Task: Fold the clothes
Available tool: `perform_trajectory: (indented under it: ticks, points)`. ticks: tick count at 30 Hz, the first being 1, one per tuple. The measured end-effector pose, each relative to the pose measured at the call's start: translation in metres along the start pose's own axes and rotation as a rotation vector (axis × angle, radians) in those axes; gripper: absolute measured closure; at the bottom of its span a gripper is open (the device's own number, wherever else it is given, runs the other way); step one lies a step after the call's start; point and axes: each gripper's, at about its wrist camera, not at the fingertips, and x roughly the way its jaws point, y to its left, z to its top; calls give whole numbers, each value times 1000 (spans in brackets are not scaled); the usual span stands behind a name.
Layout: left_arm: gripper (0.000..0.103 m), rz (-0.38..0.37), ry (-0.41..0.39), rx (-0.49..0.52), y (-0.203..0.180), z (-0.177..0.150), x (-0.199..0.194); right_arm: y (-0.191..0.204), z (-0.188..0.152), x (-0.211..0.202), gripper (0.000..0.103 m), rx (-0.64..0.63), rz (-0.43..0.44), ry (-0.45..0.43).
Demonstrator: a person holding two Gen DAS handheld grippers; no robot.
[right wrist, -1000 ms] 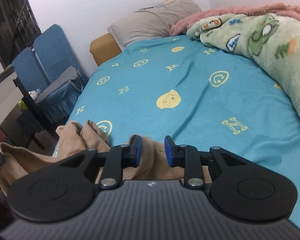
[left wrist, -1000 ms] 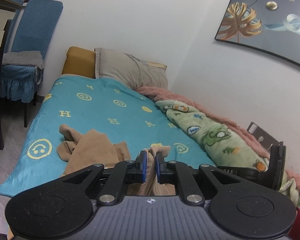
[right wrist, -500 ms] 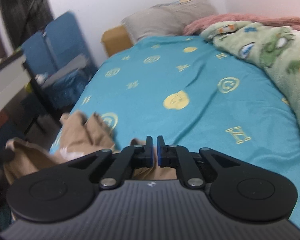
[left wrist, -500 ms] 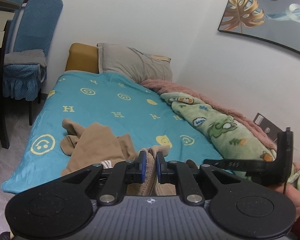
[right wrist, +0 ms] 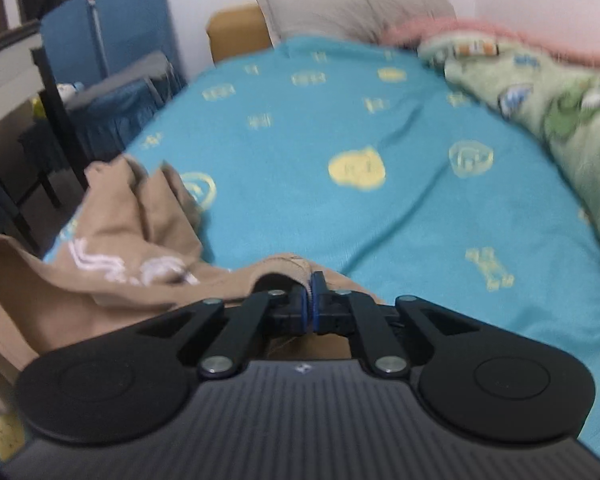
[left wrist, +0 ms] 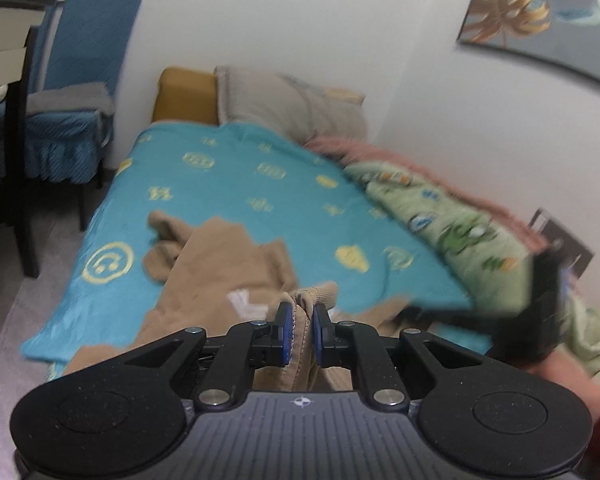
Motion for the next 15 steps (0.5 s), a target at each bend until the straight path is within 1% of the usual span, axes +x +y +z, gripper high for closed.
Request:
perform_trajectory:
  ticks: [1, 4, 5, 6, 7, 8, 10, 11, 12, 15]
  points:
    - [89, 17, 20, 1, 0, -2, 3, 3, 4, -9, 98, 4, 16, -33]
    - [83, 50, 57, 11, 0, -6, 11, 9, 12, -30, 98, 12, 49, -99]
    - [74, 59, 67, 15, -1, -7, 13, 11, 14, -35, 98, 10, 58, -114]
    - [63, 68, 77, 19, -1, -8, 16, 12, 14, -40, 98, 9, 63, -126]
    - [58, 71, 78, 27, -4, -9, 18, 13, 15, -44, 98, 8, 67, -137]
    - [50, 73, 79, 36, -7, -9, 20, 13, 15, -47, 98, 7, 71, -147]
    - [44, 92, 82, 51, -12, -11, 27, 15, 15, -52, 98, 5, 77, -167]
    - [38, 108, 83, 57, -15, -12, 32, 15, 15, -54, 98, 4, 81, -176]
    - [34, 124, 84, 64, -18, -14, 37, 16, 15, -56, 98, 3, 84, -186]
    - [34, 204, 95, 18, -17, -16, 58, 18, 16, -63, 98, 0, 93, -215]
